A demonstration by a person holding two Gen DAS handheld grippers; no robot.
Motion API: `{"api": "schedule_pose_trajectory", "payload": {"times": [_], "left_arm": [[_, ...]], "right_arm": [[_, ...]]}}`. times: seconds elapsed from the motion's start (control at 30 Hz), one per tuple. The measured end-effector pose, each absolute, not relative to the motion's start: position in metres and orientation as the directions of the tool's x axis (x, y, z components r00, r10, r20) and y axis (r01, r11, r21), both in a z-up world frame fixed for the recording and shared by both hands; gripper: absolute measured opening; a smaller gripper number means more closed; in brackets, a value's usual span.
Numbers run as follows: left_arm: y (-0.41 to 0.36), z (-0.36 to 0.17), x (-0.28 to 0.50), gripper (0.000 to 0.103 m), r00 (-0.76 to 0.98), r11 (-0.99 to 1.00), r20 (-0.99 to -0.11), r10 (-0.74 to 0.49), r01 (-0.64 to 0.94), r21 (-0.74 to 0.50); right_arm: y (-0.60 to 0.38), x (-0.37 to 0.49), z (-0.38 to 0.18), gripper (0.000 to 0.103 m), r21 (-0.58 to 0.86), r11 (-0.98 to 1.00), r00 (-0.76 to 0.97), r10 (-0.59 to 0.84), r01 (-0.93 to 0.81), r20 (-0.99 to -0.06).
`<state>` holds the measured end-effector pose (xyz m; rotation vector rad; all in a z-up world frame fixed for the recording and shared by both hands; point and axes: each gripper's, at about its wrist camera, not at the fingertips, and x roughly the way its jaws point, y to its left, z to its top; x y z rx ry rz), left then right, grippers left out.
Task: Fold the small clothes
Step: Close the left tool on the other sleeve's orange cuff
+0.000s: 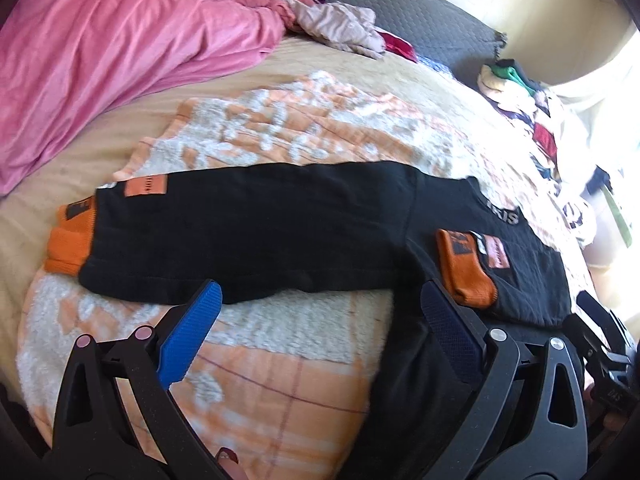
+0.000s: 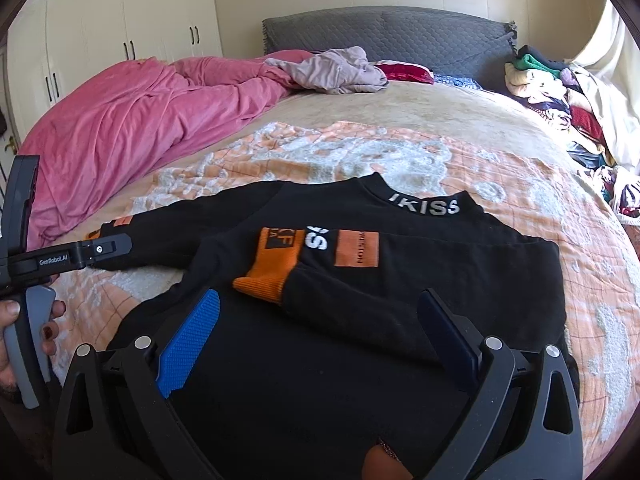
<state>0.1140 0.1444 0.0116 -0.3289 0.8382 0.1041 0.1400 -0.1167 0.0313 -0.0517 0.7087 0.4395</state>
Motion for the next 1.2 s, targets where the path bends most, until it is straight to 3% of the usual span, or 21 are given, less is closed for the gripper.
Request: {"api": "schedule_pose_trajectory", "payload": {"times": [0.67, 1.2], "left_arm": [[0.239, 0.005, 0.091, 0.093, 0.648, 0.847, -0.756, 0.094, -0.451, -0.281], [0.28, -0.022, 0.089, 0.093, 0.622, 0.744, -0.781, 0.05, -0.545, -0.386]], "right_arm": [[-0.024, 0.145, 0.034, 0.098, 0.092, 0.856, 0.616, 0.437, -0.509, -0.655], [0.021, 0.145, 0.029, 0.098, 0.104, 0.828, 0.579, 0.469, -0.551, -0.667]]}}
